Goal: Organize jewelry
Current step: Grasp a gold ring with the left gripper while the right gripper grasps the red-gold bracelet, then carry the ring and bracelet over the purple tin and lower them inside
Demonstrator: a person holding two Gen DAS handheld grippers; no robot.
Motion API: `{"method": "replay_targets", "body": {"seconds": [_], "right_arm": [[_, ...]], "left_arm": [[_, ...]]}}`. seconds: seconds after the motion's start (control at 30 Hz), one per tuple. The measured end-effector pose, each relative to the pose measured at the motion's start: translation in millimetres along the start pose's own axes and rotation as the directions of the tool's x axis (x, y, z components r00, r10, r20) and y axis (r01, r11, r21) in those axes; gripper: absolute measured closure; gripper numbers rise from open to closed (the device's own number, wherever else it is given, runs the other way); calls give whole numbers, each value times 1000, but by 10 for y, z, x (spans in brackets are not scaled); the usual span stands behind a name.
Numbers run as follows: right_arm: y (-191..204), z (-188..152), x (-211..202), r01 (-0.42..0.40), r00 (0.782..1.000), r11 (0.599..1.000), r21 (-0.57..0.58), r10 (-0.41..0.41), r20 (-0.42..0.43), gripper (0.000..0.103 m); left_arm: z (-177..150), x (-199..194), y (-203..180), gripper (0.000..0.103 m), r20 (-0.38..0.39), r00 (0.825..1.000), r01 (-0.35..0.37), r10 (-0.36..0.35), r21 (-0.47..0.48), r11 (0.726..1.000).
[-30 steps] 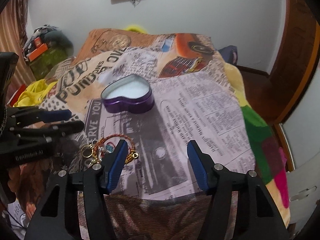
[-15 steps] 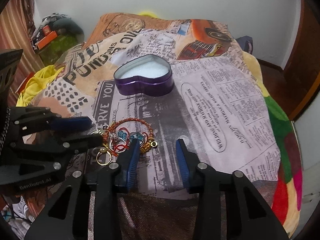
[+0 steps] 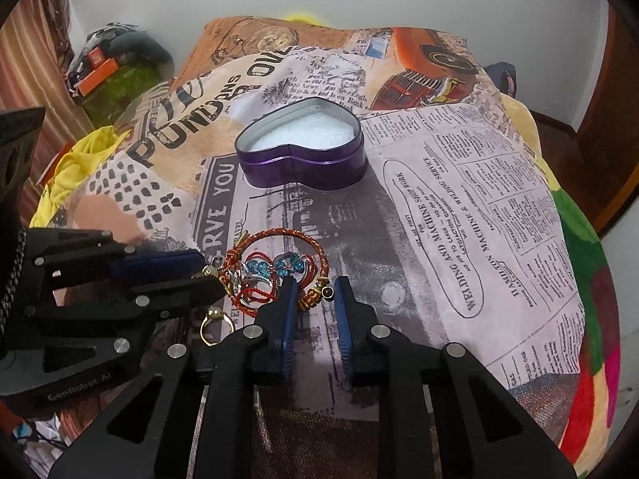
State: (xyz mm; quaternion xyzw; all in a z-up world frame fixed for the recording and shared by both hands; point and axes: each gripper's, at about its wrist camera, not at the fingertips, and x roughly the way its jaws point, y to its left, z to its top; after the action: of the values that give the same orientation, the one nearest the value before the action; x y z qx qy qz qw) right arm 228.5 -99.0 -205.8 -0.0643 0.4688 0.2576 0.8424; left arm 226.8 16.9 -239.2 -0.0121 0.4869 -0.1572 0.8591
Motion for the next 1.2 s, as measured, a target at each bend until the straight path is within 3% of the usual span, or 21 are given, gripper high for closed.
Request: {"method": "replay_targets", "body": {"seconds": [0.17, 0.23, 0.7, 1.2], "right_arm": [[29, 2, 4, 13, 1000, 1000, -4, -13, 7, 89], [33, 2, -11, 18, 1000, 1000, -1, -18, 9, 99], [57, 25, -310, 43, 997, 999, 17, -44, 62, 99], [129, 175, -755, 70, 981, 997, 26, -74, 178, 99]], "left_arm": [[0, -7, -3, 85, 7, 1000, -2, 2, -1, 1000], [-2, -19, 3, 85, 9, 1000, -1, 1, -6, 1000], [3, -359, 92, 85, 82, 996, -30, 34, -59, 998], [154, -903, 66, 85, 219, 974, -49, 62, -66, 997]]}}
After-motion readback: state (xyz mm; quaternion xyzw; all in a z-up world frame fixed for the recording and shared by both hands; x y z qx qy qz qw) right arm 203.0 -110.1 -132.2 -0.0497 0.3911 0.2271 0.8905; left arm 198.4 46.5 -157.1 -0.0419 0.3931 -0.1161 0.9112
